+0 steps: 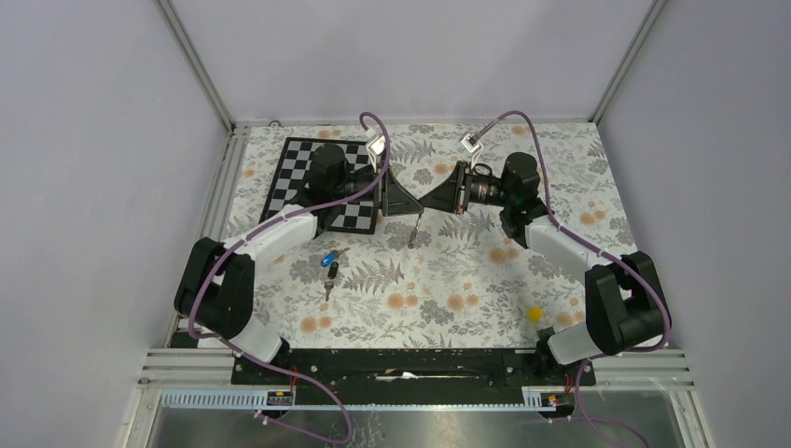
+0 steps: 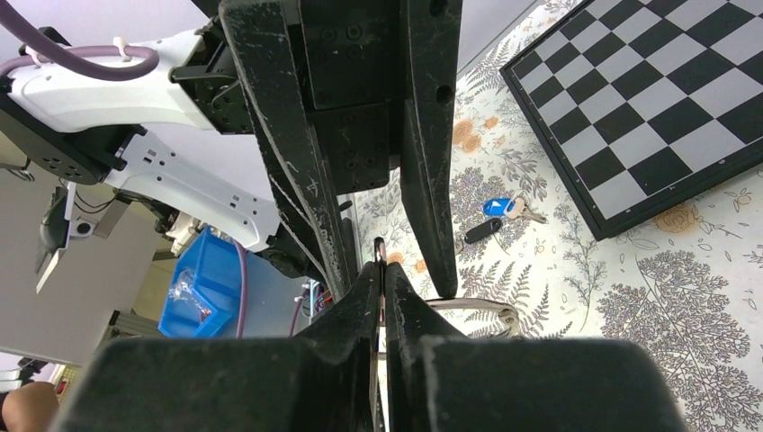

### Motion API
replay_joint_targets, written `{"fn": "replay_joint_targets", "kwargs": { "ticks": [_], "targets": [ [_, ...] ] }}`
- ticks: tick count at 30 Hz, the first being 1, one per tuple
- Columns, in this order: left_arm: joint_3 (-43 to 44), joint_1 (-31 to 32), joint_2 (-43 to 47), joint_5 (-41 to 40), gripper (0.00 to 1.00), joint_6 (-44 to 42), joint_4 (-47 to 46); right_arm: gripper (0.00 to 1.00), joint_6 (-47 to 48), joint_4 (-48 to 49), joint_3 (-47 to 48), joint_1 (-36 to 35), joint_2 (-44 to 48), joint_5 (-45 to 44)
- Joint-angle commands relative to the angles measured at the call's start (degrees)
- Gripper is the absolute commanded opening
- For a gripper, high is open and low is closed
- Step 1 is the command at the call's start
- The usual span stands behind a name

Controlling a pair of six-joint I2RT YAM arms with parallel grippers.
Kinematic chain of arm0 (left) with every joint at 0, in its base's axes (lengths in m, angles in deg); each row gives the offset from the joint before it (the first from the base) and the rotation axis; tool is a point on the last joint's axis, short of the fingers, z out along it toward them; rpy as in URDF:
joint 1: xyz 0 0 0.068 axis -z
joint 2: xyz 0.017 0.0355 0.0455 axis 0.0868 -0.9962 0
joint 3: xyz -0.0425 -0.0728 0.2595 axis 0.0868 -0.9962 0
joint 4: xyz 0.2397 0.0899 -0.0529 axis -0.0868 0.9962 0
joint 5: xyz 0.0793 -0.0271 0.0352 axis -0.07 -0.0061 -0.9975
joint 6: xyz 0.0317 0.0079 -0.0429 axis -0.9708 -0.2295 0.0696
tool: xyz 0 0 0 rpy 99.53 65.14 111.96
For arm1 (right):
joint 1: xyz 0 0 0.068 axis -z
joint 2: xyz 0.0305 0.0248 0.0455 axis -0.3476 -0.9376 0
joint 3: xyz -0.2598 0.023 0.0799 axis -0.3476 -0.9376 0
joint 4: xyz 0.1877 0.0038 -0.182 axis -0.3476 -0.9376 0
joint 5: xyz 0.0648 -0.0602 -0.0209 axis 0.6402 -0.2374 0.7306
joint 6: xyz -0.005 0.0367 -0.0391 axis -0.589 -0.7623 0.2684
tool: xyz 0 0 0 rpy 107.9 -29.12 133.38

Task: Put the keys on the keyring

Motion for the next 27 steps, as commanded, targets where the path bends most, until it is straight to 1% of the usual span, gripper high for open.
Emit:
{"fn": "replay_joint_targets", "kwargs": {
  "ticks": [1,8,21,24,27],
  "targets": [
    [-1.6,0.0,-0.1,0.8,0.42,3.4,-6.2,0.00,-2.1,6.0,-0.1,0.9,0.2,-1.5],
    [-2.6,0.3,-1.0,1.5,0.42,6.2,-9.2,0.00,-3.3,8.2,-0.9,1.5,0.1,-2.2],
    [-1.4,1.3,-4.4,2.2,0.43,13.5,-15.6,0.00,-1.5,9.2,-2.7,1.5,0.3,-3.4],
    [-1.8,1.4,-4.9,2.3,0.41,15.5,-18.0,0.00,-1.4,9.6,-3.1,1.5,0.4,-3.6],
    [-2.0,1.3,-5.6,2.5,0.34,17.4,-20.2,0.00,-1.4,10.0,-3.4,1.5,0.4,-3.6]
  ]
}}
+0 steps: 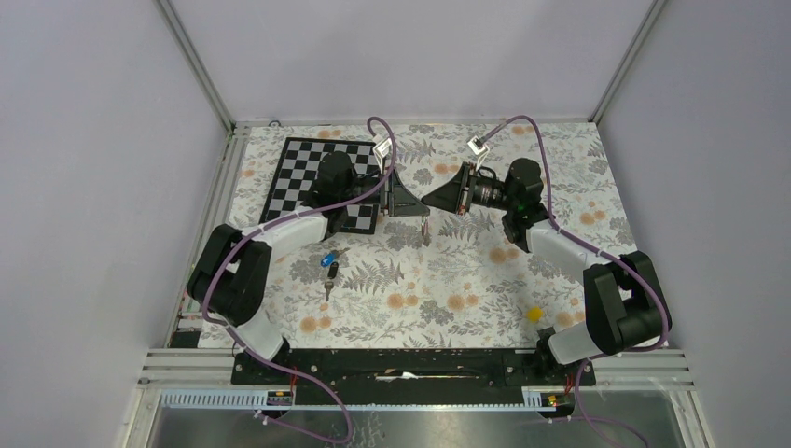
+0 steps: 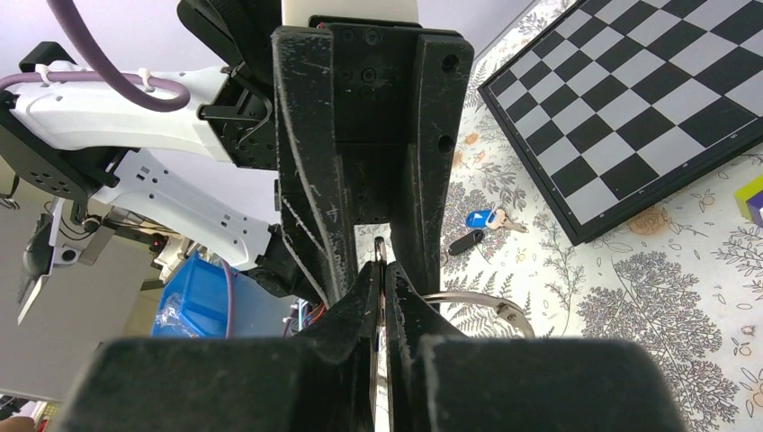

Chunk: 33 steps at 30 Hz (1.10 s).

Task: Put the keys on the keyring

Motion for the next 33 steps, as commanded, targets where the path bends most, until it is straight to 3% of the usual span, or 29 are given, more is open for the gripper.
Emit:
{"fn": "replay_joint_targets", "kwargs": {
  "ticks": [1,4,9,24,33],
  "targets": [
    [0.4,0.2,-0.5,1.4,0.32,3.8,-7.5,0.00,0.9,4.6,-0.4,0.1,0.4,-0.7],
    [0.4,0.2,-0.8,1.5,0.24,4.0,-8.0,0.00,1.1,4.6,-0.7,0.1,0.7,-0.7],
    [0.3,0.1,-0.7,1.7,0.00,3.4,-8.0,0.00,1.4,4.7,-1.0,0.2,0.7,-0.4],
    [4.3,0.1,3.8,0.6,0.00,-18.4,17.4,0.23,8.2,0.8,-0.7,1.6,3.2,3.5],
    [4.4,0.4,5.4,0.3,0.00,-22.6,21.7,0.34,13.7,-5.8,1.2,1.7,3.7,4.3]
  ]
}}
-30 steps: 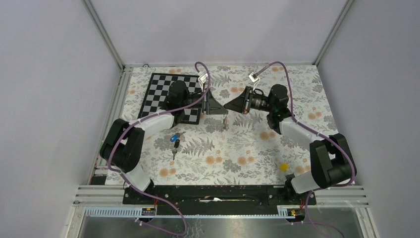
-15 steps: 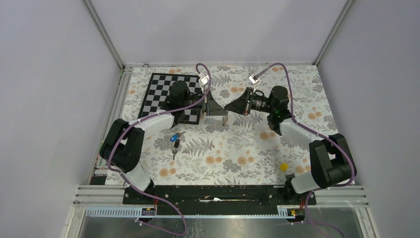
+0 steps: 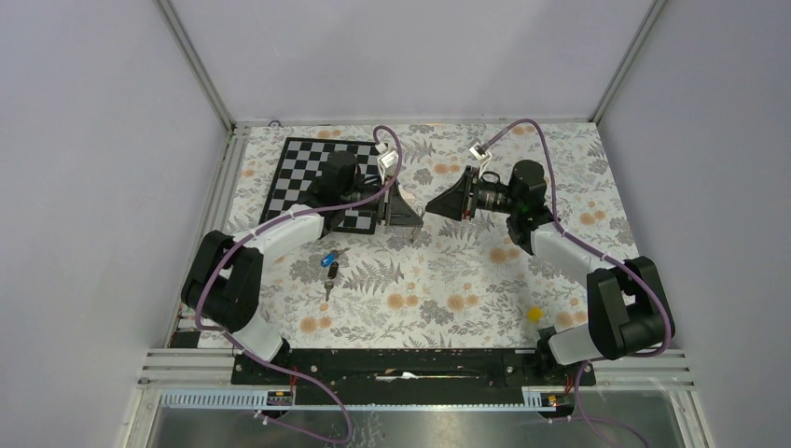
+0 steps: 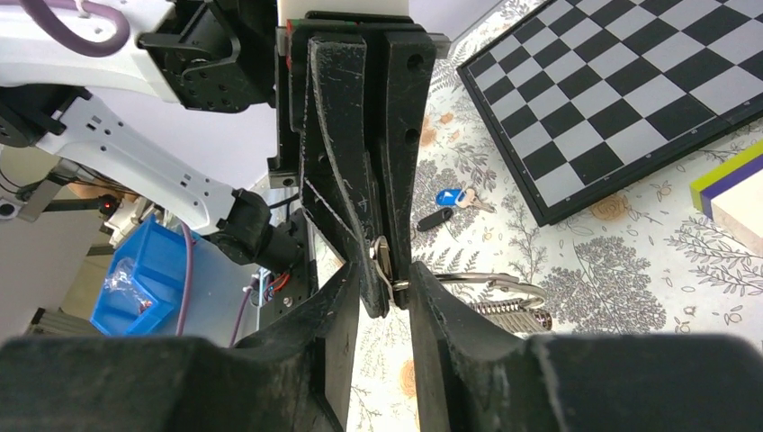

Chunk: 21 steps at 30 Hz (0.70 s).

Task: Put the keys on the keyring

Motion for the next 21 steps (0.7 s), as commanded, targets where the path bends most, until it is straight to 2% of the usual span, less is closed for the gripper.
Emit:
{"fn": "replay_joint_targets", "kwargs": {
  "ticks": [1,5,13,21],
  "targets": [
    [2.6,0.5,2.9,0.1,0.00,-3.4,0.5,0.35,5.8,-3.9,3.0,0.2,2.0,1.7],
    [3.1,0.8,2.6,-0.2,0.00,-3.9,1.6,0.39,8.0,-6.5,3.8,0.1,2.1,2.1],
    [4.3,1.6,1.6,-1.2,0.00,-5.1,4.2,0.39,14.3,-16.7,6.9,-1.3,2.1,1.3],
    [4.7,1.9,1.2,-2.3,0.00,-5.8,5.4,0.38,16.2,-18.6,7.3,-2.5,2.0,2.5]
  ]
}}
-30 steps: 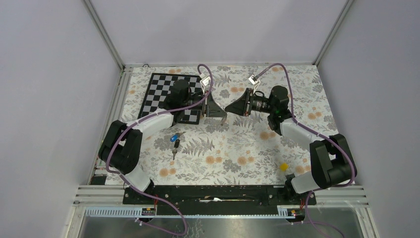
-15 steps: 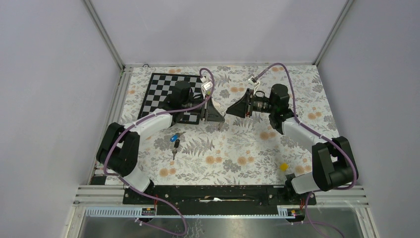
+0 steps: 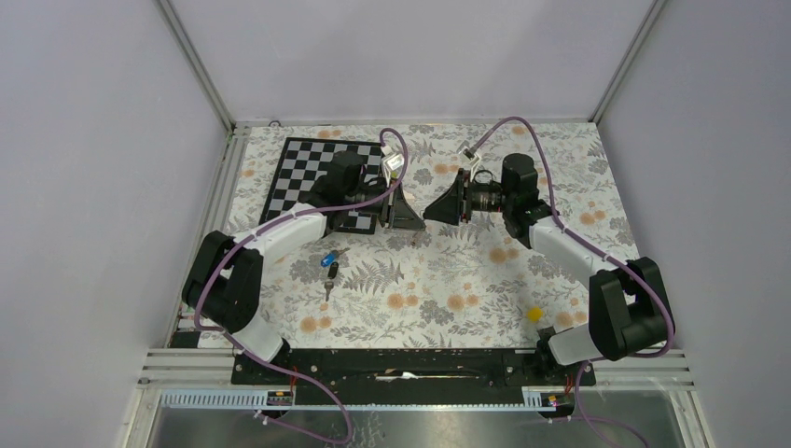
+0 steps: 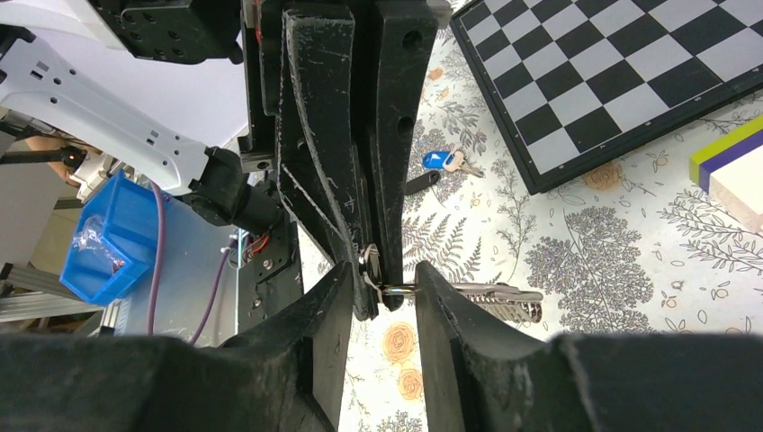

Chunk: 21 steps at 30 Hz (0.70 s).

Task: Put the keys on the keyring

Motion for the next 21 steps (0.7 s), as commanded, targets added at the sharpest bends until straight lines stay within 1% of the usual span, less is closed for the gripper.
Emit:
{"fn": "replay_joint_targets", "kwargs": {
  "ticks": [1,6,15,18,21],
  "targets": [
    [3.0,0.3,1.1,-0.8,0.00,-1.5,-0.6,0.38,3.3,-1.9,2.6,-0.7,2.0,1.6],
    [3.1,0.5,1.1,-0.9,0.00,-1.9,-0.1,0.32,4.1,-2.8,3.0,-1.0,1.8,1.2],
    [3.3,0.7,0.8,-0.9,0.00,-2.2,0.3,0.31,3.7,-2.8,3.9,-2.1,0.8,0.8],
    [3.3,0.7,0.9,-0.9,0.00,-2.3,0.3,0.29,3.9,-3.1,3.7,-2.2,0.7,0.8],
    [3.2,0.7,1.0,-0.9,0.00,-2.4,0.4,0.29,4.2,-3.3,3.6,-2.2,1.0,0.9]
  ]
}}
